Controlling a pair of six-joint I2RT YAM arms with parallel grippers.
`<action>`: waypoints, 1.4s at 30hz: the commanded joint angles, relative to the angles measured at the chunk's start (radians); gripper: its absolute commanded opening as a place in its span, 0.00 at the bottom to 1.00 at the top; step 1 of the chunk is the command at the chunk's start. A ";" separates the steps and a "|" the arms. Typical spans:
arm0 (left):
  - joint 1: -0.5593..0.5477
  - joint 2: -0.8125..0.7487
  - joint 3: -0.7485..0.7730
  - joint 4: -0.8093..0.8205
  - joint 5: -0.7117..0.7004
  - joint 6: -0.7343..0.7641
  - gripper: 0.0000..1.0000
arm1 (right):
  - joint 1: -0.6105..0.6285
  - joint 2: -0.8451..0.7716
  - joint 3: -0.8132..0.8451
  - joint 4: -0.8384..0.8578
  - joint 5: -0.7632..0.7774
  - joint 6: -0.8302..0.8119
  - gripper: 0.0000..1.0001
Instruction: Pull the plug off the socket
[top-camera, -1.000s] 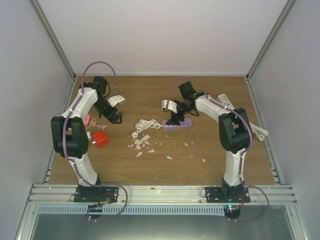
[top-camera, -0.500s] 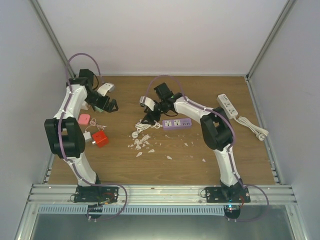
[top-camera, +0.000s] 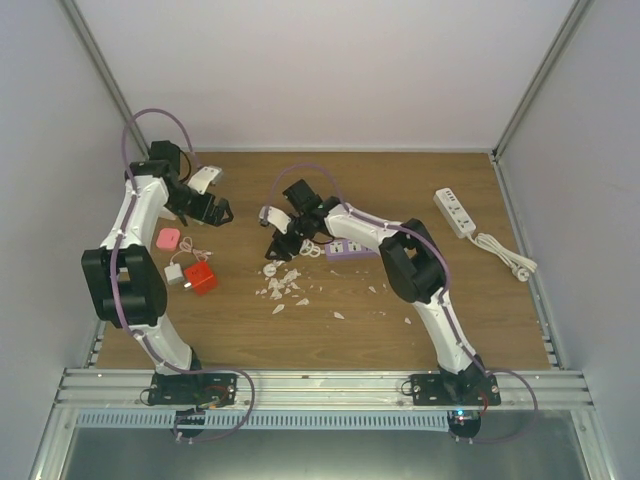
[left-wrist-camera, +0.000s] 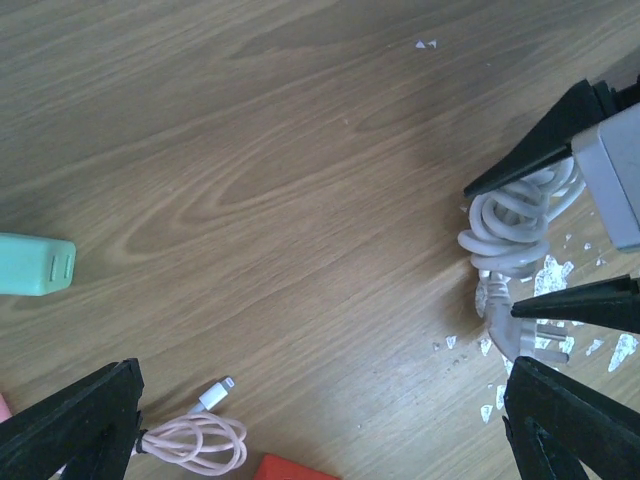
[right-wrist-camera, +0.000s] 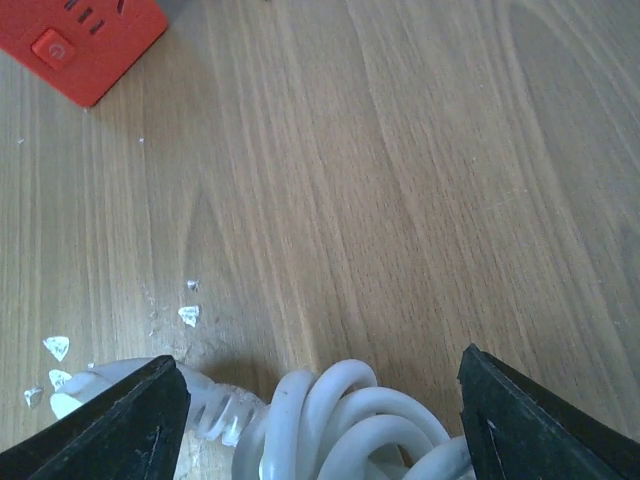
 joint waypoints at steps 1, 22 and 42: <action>0.007 -0.031 -0.017 0.034 0.017 -0.010 0.99 | 0.008 0.020 0.021 -0.108 0.012 -0.045 0.74; 0.006 -0.028 -0.026 0.061 0.074 -0.002 0.99 | -0.042 -0.381 -0.548 -0.297 0.107 -0.519 0.69; 0.004 -0.022 -0.015 0.063 0.066 0.059 0.99 | -0.237 -0.676 -0.885 -0.400 0.235 -0.630 0.80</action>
